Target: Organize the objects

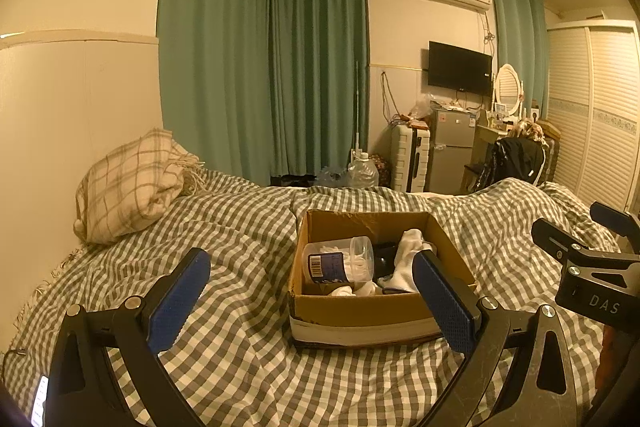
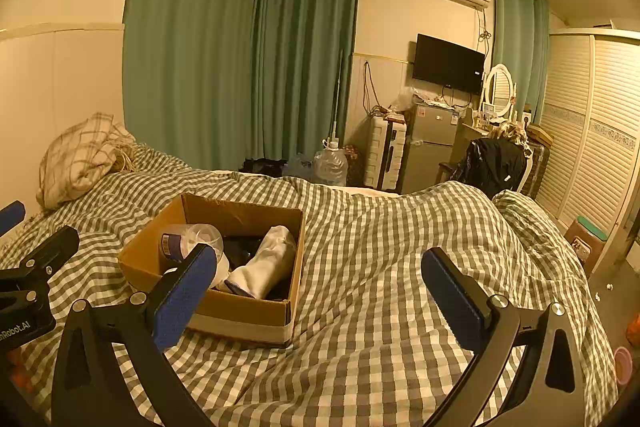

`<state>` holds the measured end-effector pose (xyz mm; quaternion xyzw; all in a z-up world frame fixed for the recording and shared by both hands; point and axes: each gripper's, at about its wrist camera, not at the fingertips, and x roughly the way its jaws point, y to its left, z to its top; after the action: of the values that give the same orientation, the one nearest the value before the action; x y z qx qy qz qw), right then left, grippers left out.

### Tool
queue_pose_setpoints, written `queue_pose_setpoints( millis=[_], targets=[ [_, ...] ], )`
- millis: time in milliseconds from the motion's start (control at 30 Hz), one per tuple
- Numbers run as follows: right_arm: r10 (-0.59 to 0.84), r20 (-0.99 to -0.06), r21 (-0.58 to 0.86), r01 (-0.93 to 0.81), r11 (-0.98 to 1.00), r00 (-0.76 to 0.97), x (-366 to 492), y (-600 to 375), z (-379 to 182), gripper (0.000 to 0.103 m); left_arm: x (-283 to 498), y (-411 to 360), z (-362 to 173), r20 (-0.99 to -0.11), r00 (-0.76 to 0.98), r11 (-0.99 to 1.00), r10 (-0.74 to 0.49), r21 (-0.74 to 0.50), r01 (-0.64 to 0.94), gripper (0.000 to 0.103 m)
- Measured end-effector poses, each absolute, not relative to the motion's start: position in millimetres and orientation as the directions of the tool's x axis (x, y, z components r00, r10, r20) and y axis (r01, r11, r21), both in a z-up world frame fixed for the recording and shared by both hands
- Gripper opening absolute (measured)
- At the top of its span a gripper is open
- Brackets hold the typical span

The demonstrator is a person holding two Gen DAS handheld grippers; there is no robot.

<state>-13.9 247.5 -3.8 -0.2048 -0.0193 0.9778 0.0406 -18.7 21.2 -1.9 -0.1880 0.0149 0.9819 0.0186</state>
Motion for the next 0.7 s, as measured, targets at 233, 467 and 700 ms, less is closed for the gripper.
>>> queue_pose_setpoints(
  millis=[233, 467, 700],
  targets=[
    [0.088, -0.404, -0.057, -0.071, -0.996, -0.91, -16.0, 247.5, -3.8, 0.103, -19.5, 21.5, -1.8, -0.372, -0.928, -0.999, 0.029, 0.023, -0.04, 0.103],
    [0.087, -0.41, -0.058, -0.069, -0.996, -0.908, -17.0, 247.2, -3.8, 0.103, -19.9, 20.7, -1.6, -0.376, -0.926, -0.999, 0.027, 0.021, -0.038, 0.103],
    [0.087, -0.412, -0.059, -0.069, -0.996, -0.907, -17.2, 247.7, -4.4, 0.103, -19.1, 20.3, -1.5, -0.379, -0.925, -0.999, 0.03, 0.016, -0.039, 0.103]
  ],
)
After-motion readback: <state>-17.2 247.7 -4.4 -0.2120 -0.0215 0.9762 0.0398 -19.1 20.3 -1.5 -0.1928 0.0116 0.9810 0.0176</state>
